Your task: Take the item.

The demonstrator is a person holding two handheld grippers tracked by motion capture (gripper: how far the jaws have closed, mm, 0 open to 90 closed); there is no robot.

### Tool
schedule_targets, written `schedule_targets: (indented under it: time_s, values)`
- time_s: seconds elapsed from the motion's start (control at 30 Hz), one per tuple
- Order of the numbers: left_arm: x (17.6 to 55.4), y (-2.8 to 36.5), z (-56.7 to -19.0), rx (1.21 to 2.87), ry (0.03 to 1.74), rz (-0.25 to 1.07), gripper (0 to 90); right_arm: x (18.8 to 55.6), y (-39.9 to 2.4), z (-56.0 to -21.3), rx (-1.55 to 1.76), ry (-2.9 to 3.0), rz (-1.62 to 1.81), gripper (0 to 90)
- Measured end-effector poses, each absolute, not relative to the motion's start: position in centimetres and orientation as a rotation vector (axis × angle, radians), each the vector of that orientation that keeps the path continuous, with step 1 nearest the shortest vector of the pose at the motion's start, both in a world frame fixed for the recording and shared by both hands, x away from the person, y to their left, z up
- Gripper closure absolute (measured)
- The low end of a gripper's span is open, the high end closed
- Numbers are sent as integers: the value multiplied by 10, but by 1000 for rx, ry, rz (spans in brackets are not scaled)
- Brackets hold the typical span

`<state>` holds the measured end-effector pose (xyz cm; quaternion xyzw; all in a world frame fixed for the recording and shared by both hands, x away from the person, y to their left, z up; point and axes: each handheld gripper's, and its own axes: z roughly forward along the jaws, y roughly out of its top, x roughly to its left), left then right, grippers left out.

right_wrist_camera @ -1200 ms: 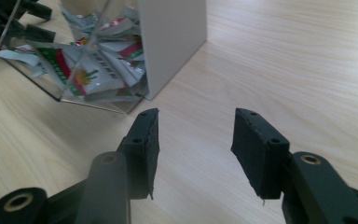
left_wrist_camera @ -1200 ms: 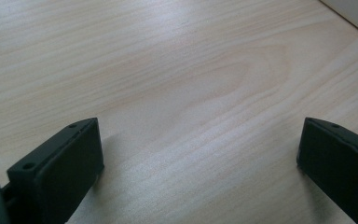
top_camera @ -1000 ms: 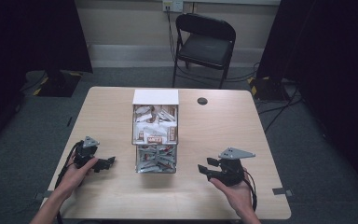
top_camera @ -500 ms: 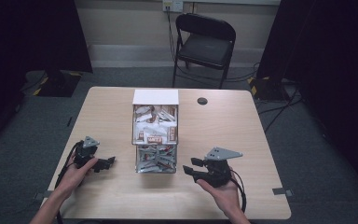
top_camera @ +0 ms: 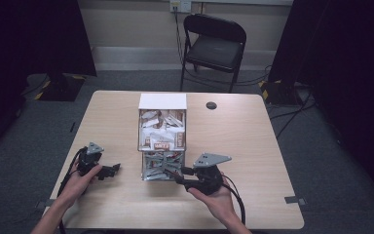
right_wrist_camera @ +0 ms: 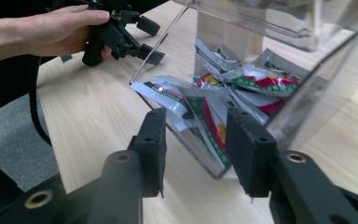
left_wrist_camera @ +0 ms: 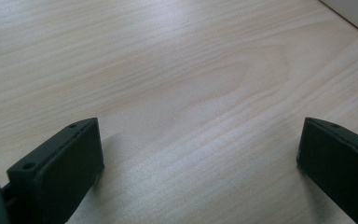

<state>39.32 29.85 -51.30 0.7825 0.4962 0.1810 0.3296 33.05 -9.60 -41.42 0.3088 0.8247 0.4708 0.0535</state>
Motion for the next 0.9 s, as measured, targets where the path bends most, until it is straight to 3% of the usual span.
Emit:
schedule_targets:
  time_s: [0.9]
  values:
    - [393,299,-513,2053,1296,475,0,356,-65,-438,930,2539,1368,646]
